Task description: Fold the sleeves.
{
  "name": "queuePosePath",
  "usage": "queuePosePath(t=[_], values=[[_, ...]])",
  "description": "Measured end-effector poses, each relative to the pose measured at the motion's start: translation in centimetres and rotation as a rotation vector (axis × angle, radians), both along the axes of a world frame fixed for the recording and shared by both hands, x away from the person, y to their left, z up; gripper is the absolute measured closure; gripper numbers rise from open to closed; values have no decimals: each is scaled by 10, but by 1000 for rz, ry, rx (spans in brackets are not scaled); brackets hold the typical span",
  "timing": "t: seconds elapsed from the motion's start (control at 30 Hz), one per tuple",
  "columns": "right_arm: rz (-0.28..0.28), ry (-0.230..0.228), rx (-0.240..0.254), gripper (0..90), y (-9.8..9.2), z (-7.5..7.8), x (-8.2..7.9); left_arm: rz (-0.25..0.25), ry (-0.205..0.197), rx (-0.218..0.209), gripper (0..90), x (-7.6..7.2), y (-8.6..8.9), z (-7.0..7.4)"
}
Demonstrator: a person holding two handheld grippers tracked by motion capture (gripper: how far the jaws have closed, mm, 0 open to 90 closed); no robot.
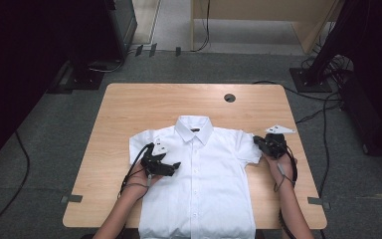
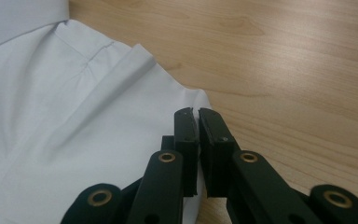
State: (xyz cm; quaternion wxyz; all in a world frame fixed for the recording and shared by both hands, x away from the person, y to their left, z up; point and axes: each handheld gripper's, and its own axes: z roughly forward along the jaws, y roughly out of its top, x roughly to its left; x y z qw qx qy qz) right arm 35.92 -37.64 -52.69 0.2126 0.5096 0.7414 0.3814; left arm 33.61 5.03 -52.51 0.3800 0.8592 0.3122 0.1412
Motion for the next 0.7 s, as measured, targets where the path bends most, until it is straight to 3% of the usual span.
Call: queuePosePath(t=[0.27,0.7], values=[[13,-15,6,877,4,7,-3,0,0,0,189,0,0,0],[97,-19,-28,877,27,12,-6,0,0,0,189,0,0,0]])
